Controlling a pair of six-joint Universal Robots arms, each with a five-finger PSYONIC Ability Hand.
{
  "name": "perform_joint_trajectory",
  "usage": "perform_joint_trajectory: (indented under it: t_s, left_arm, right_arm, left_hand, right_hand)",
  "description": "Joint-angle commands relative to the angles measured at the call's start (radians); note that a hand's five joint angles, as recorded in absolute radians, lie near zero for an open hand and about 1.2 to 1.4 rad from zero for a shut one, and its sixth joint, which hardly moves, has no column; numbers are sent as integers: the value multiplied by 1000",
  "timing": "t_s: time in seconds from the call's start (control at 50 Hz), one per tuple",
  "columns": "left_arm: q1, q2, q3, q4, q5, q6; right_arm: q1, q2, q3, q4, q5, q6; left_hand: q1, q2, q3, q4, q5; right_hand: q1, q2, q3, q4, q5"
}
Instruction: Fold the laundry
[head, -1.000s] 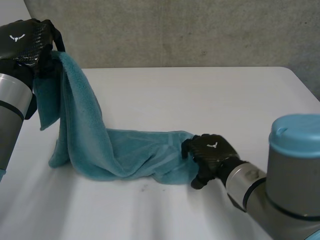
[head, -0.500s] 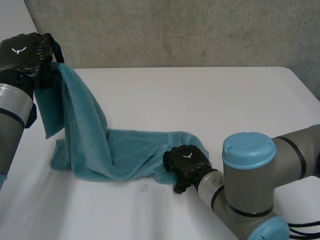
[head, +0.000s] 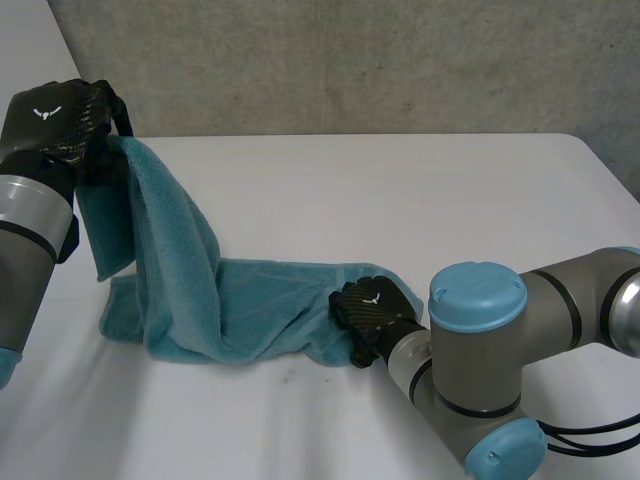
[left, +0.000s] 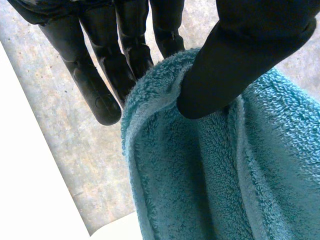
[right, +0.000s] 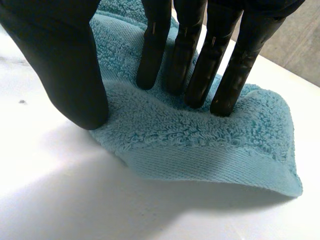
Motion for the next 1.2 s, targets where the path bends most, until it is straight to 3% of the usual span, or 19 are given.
perform_joint_trajectory:
  t_s: [0.02, 0.12, 0.2, 0.32, 0.5, 0.64, 0.74, 0.92, 0.96, 1.04, 1.06, 1.12, 1.2]
  left_arm:
    - [0, -2, -2, 0, 0, 0]
    - [3, -2, 1, 0, -2, 1]
    - [17, 0, 1, -2, 0, 3]
    - [64, 1, 1, -12, 0, 6]
    - [94, -23, -28, -101, 9, 18]
    - [94, -140, -36, -233, 12, 133]
    - [84, -261, -16, -263, 9, 225]
    - [63, -336, 222, -158, 6, 224]
    - [31, -336, 389, -85, 2, 201]
    - [17, -315, 507, 35, 0, 169]
    - [18, -292, 537, 129, -5, 153]
    - [12, -229, 535, 287, -35, 149]
    - [3, -198, 501, 336, -60, 150]
  right_arm:
    - [-3, 16, -16, -4, 10, -3]
    - [-14, -27, -34, 0, 64, 0]
    - [-31, -167, -50, 14, 88, -1]
    - [-201, -342, -80, 182, 59, -81]
    - [-385, -367, -109, 528, 4, -406]
    - [-404, -331, -99, 608, 12, -495]
    - [-411, -263, -159, 588, 4, -485]
    - [-402, -163, -475, 363, 12, -292]
    - [-405, -157, -560, 307, 19, -256]
    - [-411, -162, -785, 88, 114, -132]
    - [-408, -163, -810, 31, 139, -110]
    - [-402, -166, -812, -3, 150, -110]
    - [-402, -194, -778, 44, 141, -113]
  left_hand:
    - [314, 195, 202, 200, 234]
    - [314, 195, 202, 200, 234]
    - [314, 195, 202, 200, 234]
    - [314, 195, 202, 200, 234]
    - [314, 195, 202, 200, 234]
    - [314, 195, 202, 200, 234]
    - [314, 195, 202, 200, 234]
    - [314, 195, 202, 200, 234]
    - [314, 195, 202, 200, 234]
    - [314, 195, 202, 200, 234]
    - [314, 195, 202, 200, 234]
    - [314, 195, 202, 200, 234]
    - [314, 195, 202, 200, 234]
  right_hand:
    - [696, 580, 577, 580, 615]
    - [697, 581, 578, 581, 616]
    - [697, 581, 578, 581, 616]
    - [697, 581, 578, 581, 616]
    - [697, 581, 578, 581, 616]
    - [697, 581, 578, 581, 616]
    - [697, 581, 578, 581, 616]
    - [697, 581, 578, 581, 616]
    - [697, 581, 578, 581, 616]
    - [697, 581, 578, 581, 616]
    - [697, 581, 578, 581, 616]
    - [697, 581, 578, 581, 616]
    - [697, 581, 578, 581, 616]
